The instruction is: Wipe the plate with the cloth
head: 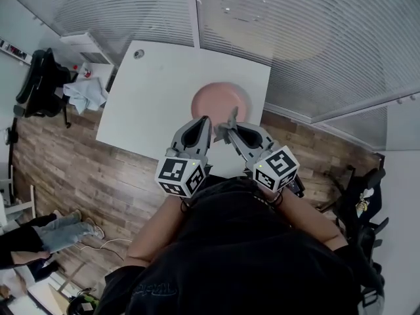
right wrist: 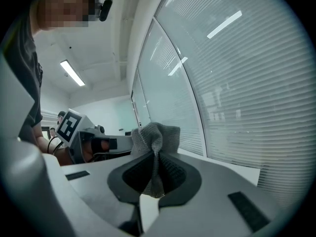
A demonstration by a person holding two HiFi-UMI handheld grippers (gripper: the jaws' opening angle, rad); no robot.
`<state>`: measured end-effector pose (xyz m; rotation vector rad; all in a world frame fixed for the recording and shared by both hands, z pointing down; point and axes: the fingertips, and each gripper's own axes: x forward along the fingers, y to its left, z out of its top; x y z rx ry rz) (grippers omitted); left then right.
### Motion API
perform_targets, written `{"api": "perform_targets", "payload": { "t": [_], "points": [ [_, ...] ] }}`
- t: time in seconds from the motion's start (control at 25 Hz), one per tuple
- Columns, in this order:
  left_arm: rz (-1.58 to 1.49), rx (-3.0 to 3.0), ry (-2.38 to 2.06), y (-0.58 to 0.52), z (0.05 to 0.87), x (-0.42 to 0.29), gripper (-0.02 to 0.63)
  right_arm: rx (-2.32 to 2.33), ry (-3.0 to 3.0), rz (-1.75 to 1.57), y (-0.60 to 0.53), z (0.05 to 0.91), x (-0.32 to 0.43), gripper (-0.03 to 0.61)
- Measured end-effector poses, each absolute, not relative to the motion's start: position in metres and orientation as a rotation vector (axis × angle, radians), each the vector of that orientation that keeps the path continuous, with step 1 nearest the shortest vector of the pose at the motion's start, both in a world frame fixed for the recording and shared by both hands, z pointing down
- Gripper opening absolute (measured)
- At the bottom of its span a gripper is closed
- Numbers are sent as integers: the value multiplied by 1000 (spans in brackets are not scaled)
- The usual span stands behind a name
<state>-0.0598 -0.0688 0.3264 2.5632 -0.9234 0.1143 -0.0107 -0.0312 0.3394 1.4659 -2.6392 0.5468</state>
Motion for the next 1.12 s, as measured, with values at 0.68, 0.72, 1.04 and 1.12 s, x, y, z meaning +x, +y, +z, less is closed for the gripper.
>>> {"api": "perform_targets", "payload": {
  "t": [0.68, 0.72, 1.04, 1.12],
  "points": [
    [282, 2394, -940, -98, 407, -48, 18, 1463, -2491, 734, -64, 422, 44, 37],
    [304, 2386, -956, -99, 414, -48, 18, 1451, -2487, 756, -66, 429, 48, 37],
    [407, 2229, -1057, -102, 474, -45, 24, 1374, -2453, 833, -92, 471, 80, 37],
    [422, 2192, -1069, -104, 484, -46, 53, 1339, -2446, 836, -100, 481, 82, 37]
  ]
}}
